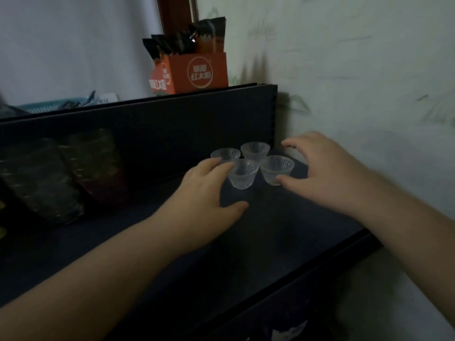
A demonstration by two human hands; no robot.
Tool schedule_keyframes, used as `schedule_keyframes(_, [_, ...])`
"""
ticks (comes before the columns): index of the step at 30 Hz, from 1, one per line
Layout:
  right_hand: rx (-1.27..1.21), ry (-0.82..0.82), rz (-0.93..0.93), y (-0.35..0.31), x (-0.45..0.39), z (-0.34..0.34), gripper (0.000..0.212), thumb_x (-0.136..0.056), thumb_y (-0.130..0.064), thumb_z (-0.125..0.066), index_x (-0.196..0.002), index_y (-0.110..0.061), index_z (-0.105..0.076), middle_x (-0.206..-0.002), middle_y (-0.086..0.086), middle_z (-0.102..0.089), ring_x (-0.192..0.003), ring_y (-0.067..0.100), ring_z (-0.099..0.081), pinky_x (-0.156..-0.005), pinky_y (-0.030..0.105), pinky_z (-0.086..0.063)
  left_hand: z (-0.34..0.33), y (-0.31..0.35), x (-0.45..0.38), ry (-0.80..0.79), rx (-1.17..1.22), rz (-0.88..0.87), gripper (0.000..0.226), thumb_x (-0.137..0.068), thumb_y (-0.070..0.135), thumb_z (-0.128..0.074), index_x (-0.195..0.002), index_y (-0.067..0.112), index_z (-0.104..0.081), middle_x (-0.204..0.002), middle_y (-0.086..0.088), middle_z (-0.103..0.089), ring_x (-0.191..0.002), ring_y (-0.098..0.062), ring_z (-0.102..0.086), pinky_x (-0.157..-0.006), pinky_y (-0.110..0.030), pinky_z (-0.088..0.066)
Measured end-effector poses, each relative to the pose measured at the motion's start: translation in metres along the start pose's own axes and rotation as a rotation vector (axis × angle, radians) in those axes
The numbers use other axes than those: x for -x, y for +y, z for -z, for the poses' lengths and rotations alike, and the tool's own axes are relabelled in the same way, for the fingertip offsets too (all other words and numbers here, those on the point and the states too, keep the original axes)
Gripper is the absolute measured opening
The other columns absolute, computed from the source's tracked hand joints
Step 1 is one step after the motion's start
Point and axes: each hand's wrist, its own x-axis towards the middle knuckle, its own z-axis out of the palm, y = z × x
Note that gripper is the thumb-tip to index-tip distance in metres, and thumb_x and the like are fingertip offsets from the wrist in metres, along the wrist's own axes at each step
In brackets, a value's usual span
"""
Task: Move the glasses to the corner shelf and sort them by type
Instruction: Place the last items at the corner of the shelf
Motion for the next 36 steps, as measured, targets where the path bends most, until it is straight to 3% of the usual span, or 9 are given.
schedule_keyframes(2, [0.034, -0.084, -0.007, 0.015, -0.014, -0.008, 0.072, -0.076, -0.057, -0.065, -0.138, -0.025, -0.049, -0.125, 0.000, -0.050, -0.118, 0.020, -0.050, -0.097, 0.038, -0.046, -0.017, 0.009, -0.036, -0.015, -0.100, -0.005, 0.087, -0.085, 0.054, -0.063, -0.154, 0.033, -0.014, -0.161, 0.011, -0.002, -0.147, -0.015, -0.003, -0.116, -0.036, -0.014])
schedule_keyframes(4, [0.055, -0.146, -0.002, 0.024, -0.027, -0.018, 0.066, -0.077, -0.058, -0.065, -0.134, -0.030, -0.049, -0.119, 0.000, -0.046, -0.114, 0.021, -0.049, -0.092, 0.042, -0.049, -0.033, 0.012, -0.065, -0.033, -0.196, 0.007, 0.088, -0.087, 0.053, -0.061, -0.155, 0.032, -0.009, -0.163, 0.005, 0.001, -0.148, -0.021, 0.001, -0.116, -0.041, -0.013])
schedule_keyframes(10, [0.020, -0.209, 0.112, 0.036, -0.052, -0.045, 0.056, -0.082, -0.055, -0.060, -0.132, -0.034, -0.047, -0.120, 0.000, -0.045, -0.109, 0.021, -0.050, -0.086, 0.040, -0.050, -0.057, 0.003, -0.093, 0.008, -0.448, -0.066, 0.071, -0.090, 0.052, -0.053, -0.151, 0.031, -0.025, -0.152, 0.003, -0.034, -0.140, -0.022, -0.023, -0.113, -0.042, -0.023])
schedule_keyframes(13, [0.045, -0.188, 0.162, 0.038, -0.054, -0.055, 0.046, -0.093, -0.046, -0.050, -0.137, -0.031, -0.045, -0.126, 0.003, -0.044, -0.115, 0.023, -0.045, -0.089, 0.038, -0.047, -0.057, 0.002, -0.089, 0.022, -0.398, -0.044, 0.063, -0.092, 0.043, -0.054, -0.149, 0.033, -0.029, -0.148, 0.006, -0.036, -0.138, -0.018, -0.022, -0.112, -0.037, -0.023])
schedule_keyframes(17, [0.038, -0.203, 0.205, 0.043, -0.056, -0.057, 0.042, -0.095, -0.044, -0.046, -0.134, -0.030, -0.042, -0.121, 0.003, -0.040, -0.115, 0.023, -0.040, -0.090, 0.038, -0.044, -0.053, 0.001, -0.078, 0.001, -0.287, 0.021, 0.065, -0.092, 0.042, -0.057, -0.150, 0.037, -0.027, -0.149, 0.010, -0.029, -0.138, -0.014, -0.020, -0.109, -0.030, -0.023])
schedule_keyframes(22, [0.020, -0.135, 0.210, 0.046, -0.064, -0.050, 0.040, -0.090, -0.052, -0.048, -0.125, -0.031, -0.045, -0.113, -0.002, -0.037, -0.108, 0.017, -0.040, -0.078, 0.032, -0.040, -0.041, -0.005, -0.069, 0.048, -0.236, 0.039, 0.060, -0.087, 0.049, -0.060, -0.140, 0.045, -0.033, -0.140, 0.014, -0.032, -0.127, -0.008, -0.036, -0.103, -0.031, -0.041])
schedule_keyframes(25, [0.006, -0.060, 0.181, 0.050, -0.082, -0.044, 0.046, -0.089, -0.054, -0.045, -0.129, -0.031, -0.044, -0.113, -0.001, -0.039, -0.107, 0.017, -0.040, -0.078, 0.033, -0.040, -0.024, -0.011, -0.083, 0.164, -0.251, 0.038, 0.053, -0.087, 0.047, -0.056, -0.138, 0.040, -0.041, -0.138, 0.006, -0.041, -0.125, -0.016, -0.042, -0.103, -0.040, -0.043])
schedule_keyframes(29, [-0.001, 0.021, 0.184, 0.047, -0.125, -0.045, 0.051, -0.088, -0.054, -0.045, -0.133, -0.031, -0.043, -0.116, 0.002, -0.038, -0.112, 0.024, -0.039, -0.081, 0.035, -0.038, -0.009, -0.010, -0.126, 0.284, -0.296, 0.049, 0.047, -0.094, 0.037, -0.055, -0.140, 0.034, -0.045, -0.142, 0.001, -0.043, -0.131, -0.024, -0.038, -0.107, -0.040, -0.037])
schedule_keyframes(36, [-0.005, -0.021, 0.179, 0.043, -0.154, -0.085, 0.054, -0.091, -0.054, -0.048, -0.139, -0.029, -0.046, -0.126, 0.008, -0.046, -0.116, 0.029, -0.041, -0.088, 0.041, -0.044, -0.041, -0.028, -0.156, 0.091, -0.370, 0.109, 0.042, -0.099, 0.041, -0.042, -0.140, 0.036, -0.045, -0.142, -0.002, -0.045, -0.127, -0.027, -0.041, -0.104, -0.041, -0.036])
